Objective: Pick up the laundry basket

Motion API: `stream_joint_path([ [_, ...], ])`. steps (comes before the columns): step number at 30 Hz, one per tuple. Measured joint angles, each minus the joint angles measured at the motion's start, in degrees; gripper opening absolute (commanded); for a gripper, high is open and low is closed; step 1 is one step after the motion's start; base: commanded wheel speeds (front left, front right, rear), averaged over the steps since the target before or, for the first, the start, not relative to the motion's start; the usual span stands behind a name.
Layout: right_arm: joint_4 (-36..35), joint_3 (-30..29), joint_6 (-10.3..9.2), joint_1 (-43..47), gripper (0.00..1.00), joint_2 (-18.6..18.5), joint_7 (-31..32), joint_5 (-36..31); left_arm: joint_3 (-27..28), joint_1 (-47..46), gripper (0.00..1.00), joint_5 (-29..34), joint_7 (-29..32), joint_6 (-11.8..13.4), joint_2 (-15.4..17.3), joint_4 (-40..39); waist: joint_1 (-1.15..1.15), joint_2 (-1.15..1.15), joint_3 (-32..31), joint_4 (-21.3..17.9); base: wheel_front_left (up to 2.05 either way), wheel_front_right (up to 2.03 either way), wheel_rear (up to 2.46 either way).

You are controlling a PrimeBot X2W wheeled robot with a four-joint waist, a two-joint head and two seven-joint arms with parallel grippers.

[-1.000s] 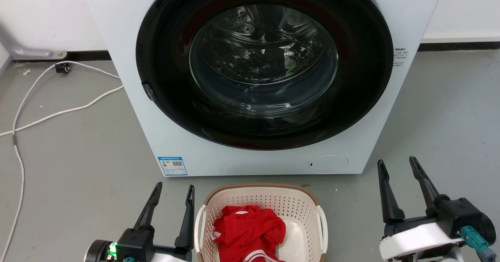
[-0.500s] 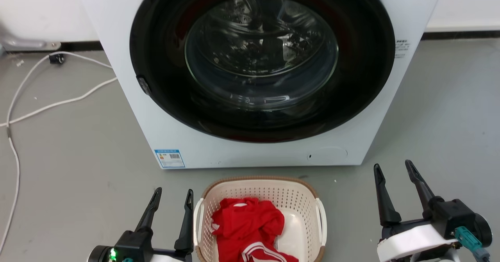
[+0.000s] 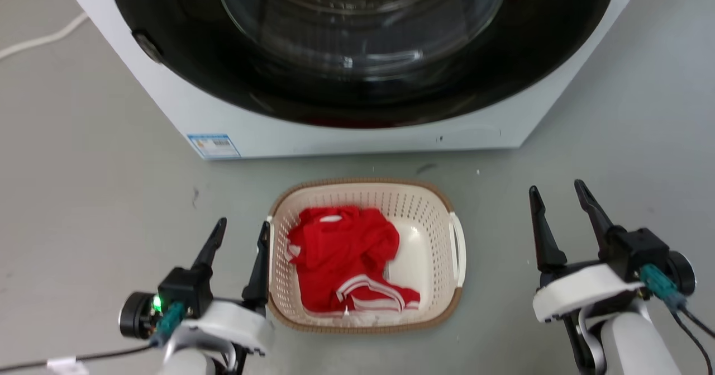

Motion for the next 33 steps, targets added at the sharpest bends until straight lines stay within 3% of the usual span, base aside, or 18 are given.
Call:
stream_joint_path([
  [3,2.60,0.12,0.00,-2.31,1.00,-0.03,0.44,-0.01,-0.04,-2.63,1.00,-0.15,-0.01,-0.27,0.91,3.05,0.00,0.00,2.37,-0.08,0.00,0.00,0.00],
  [10,12.48,2.54,0.01,-11.78,1.00,-0.03,4.23,0.58,-1.83,-13.53,1.00,-2.01,-0.01,-0.70,4.48,18.35,0.01,0.00,10.39,-0.29,0.00,0.00,0.00],
  [18,24.66,6.67,0.00,-22.02,1.00,-0.03,9.95,3.75,-10.15,-27.63,1.00,-9.34,2.12,-0.75,8.89,33.42,0.01,0.00,18.14,-0.75,0.00,0.00,0.00],
  [26,34.68,11.40,0.00,-30.37,1.00,-0.02,15.43,8.18,-20.82,-37.63,1.00,-19.16,12.60,-0.76,12.99,40.33,0.01,0.00,23.64,-1.11,0.00,0.00,0.00],
  [33,42.10,15.16,0.00,-36.33,1.00,-0.05,22.51,12.23,-29.66,-42.52,1.00,-25.77,21.06,-0.76,16.25,41.55,0.00,0.00,26.42,-1.03,0.00,0.00,0.00],
])
